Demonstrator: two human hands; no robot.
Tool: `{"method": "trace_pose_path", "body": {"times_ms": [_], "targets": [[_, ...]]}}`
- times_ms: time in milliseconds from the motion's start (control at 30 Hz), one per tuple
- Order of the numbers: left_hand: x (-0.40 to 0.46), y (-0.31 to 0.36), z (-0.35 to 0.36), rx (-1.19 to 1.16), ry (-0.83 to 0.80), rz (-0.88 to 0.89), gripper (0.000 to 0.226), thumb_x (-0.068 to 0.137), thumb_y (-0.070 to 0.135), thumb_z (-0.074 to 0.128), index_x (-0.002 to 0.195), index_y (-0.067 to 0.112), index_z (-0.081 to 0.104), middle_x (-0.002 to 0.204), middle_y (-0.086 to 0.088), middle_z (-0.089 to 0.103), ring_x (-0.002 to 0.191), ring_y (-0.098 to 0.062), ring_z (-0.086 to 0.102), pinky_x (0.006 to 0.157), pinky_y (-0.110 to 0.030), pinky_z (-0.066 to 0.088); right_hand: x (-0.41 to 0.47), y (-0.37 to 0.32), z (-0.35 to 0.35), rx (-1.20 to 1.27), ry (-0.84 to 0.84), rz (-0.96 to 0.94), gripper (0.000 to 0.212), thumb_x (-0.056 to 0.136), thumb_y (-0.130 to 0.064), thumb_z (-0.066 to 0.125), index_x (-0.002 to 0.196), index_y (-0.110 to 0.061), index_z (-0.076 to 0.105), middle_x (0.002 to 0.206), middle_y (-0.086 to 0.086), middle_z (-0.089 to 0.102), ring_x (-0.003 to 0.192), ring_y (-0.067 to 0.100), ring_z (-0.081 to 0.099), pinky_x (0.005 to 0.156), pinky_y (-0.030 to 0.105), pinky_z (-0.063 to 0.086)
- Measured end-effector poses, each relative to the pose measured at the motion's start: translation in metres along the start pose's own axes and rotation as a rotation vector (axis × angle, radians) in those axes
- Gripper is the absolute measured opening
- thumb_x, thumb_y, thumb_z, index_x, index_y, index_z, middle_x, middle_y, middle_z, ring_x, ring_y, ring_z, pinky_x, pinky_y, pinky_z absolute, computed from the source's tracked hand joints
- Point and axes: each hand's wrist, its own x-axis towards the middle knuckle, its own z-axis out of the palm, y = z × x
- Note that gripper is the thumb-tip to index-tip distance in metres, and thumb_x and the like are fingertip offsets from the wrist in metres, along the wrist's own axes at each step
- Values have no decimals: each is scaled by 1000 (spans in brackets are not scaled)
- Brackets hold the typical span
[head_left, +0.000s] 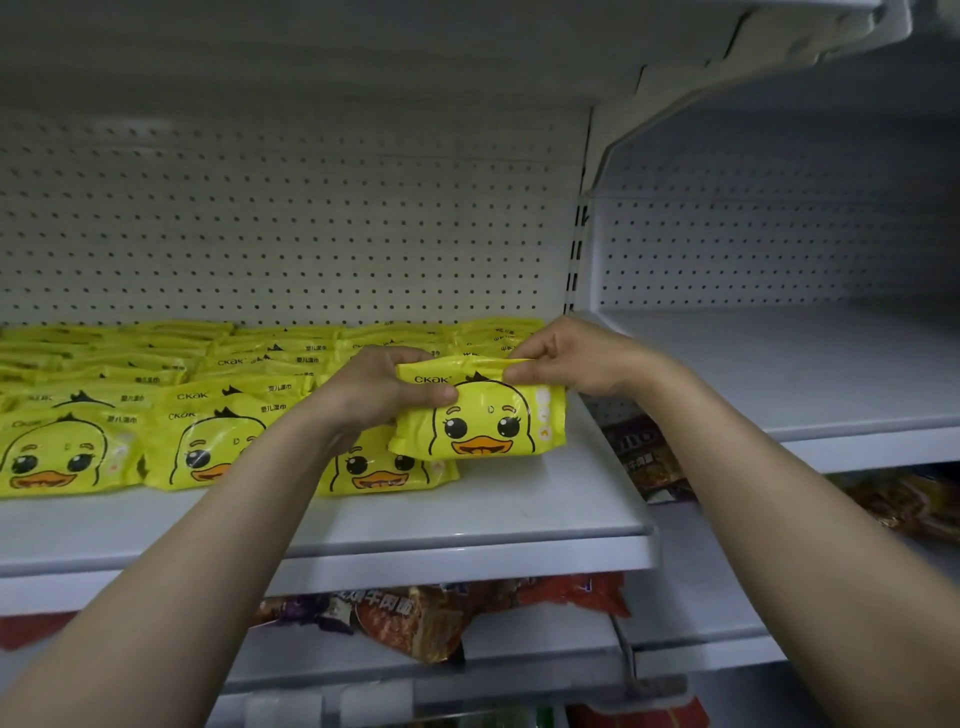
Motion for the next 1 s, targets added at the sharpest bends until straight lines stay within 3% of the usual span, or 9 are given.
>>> {"method": "trace_pose_path", "body": {"times_ms": [167, 300, 400, 467, 567, 700, 767, 867, 1000], "targets": [[3, -1, 7, 18, 29, -2, 49, 68, 24, 86, 113, 21, 67, 92, 1, 75, 75, -13, 68, 67, -27, 44, 3, -14, 8, -175, -24, 64, 45, 70, -40, 86, 109, -25, 71, 96, -7, 75, 88, 10, 70, 82, 31, 54], [7, -11, 13, 87, 156, 150, 35, 72, 26, 84, 104, 25, 70, 99, 5, 72, 86, -15, 67, 70, -28, 53, 15, -19, 12, -495, 2, 38, 38, 65, -42, 87, 92, -24, 66, 83, -7, 67, 78, 11, 60, 68, 31, 47], [7, -31, 9, 510, 258, 262, 58, 75, 38, 80, 128, 29, 58, 123, 10, 60, 116, -12, 53, 94, -30, 43, 15, -3, -4, -498, 30, 112, 38, 65, -42, 88, 92, -27, 65, 87, -8, 67, 84, 15, 62, 73, 30, 48], [4, -48, 9, 794, 244, 256, 70, 78, 49, 74, 140, 29, 48, 144, 0, 49, 139, -27, 35, 110, -38, 32, 15, 8, -15, -494, 53, 177, 39, 66, -40, 88, 96, -29, 65, 93, -7, 69, 90, 17, 64, 77, 31, 50], [-1, -65, 18, 1083, 230, 248, 76, 83, 60, 60, 149, 36, 31, 161, -4, 20, 149, -30, 7, 120, -46, 8, 23, 24, -20, -546, 47, 248, 55, 68, -39, 87, 115, -23, 65, 111, -3, 67, 102, 18, 61, 86, 32, 51], [-1, -70, 21, 1133, 245, 283, 75, 86, 64, 52, 151, 39, 24, 163, -3, 11, 150, -29, 0, 120, -47, 0, 33, 42, -10, -535, -21, 319, 74, 70, -36, 87, 135, -19, 55, 132, -1, 58, 113, 18, 56, 83, 23, 46], [1, -71, 19, 1135, 242, 290, 75, 86, 64, 52, 151, 39, 24, 162, -4, 12, 150, -29, 1, 120, -47, -1, 38, 48, -6, -501, -22, 324, 63, 71, -35, 86, 127, -16, 62, 123, 0, 64, 111, 21, 60, 89, 29, 50], [3, -75, 20, 1130, 245, 305, 75, 85, 65, 52, 150, 39, 25, 162, -4, 13, 150, -29, 2, 120, -47, 0, 44, 51, -1, -487, 1, 319, 45, 71, -34, 87, 108, -15, 69, 101, 2, 70, 94, 22, 63, 76, 28, 48], [5, -76, 19, 1120, 254, 318, 74, 85, 65, 52, 150, 39, 27, 162, -4, 14, 150, -29, 2, 120, -46, 0, 53, 50, 8, -517, 71, 291, 51, 70, -33, 87, 114, -17, 68, 111, 1, 69, 106, 24, 61, 85, 31, 48]]}}
